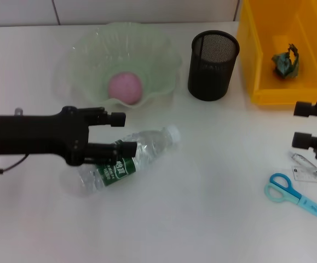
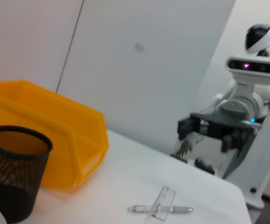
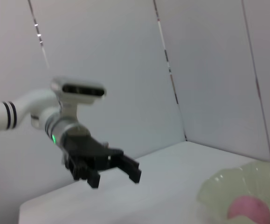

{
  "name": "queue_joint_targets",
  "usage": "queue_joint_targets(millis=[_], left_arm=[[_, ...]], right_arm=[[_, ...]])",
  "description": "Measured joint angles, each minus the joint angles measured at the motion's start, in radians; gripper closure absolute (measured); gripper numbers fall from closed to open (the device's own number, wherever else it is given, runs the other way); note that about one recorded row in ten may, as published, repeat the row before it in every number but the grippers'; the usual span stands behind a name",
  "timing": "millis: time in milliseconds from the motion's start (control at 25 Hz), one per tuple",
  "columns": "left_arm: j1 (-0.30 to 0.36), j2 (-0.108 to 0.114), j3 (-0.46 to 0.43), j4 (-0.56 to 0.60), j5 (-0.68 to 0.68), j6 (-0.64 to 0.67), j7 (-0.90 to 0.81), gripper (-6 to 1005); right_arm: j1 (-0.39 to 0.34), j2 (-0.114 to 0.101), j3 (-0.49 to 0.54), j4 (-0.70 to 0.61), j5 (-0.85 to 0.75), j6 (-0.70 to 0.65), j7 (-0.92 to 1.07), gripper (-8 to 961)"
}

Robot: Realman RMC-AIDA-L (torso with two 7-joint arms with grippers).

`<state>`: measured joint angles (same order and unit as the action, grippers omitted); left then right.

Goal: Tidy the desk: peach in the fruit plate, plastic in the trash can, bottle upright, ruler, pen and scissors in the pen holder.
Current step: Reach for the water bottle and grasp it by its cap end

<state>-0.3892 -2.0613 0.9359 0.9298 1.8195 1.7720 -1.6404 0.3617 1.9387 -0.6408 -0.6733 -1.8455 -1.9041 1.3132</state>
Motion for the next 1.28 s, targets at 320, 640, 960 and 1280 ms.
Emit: queue_joint_targets(millis=[320,640,960,1280], left_arm=[[-0.093,-0.009,0.237,0.351,0.152,-0.105,-0.437,200],[-0.251,-0.019,0.691,0.479,0.504,-0.378,-0.839,203],[-0.31,-0.019,0.895,0.413,0.694,-0.524,-1.032,236],[-0.326,-0.019,0.913,0.327,0.7,-0.579,-1.051,269]], right_arm=[[-0.025,0.013,-0.009,0.071,-0.012,0.077,-0.052,244],[-0.04,0.019,-0.005,0.075,-0.012,0.097,-0.059,243],[-0.042,0.023,-0.01,0.1,-0.03,0.124,-0.102,243],[-0.028,0.039,-0.012,0.102,-0.082,0.115,-0.152,246]])
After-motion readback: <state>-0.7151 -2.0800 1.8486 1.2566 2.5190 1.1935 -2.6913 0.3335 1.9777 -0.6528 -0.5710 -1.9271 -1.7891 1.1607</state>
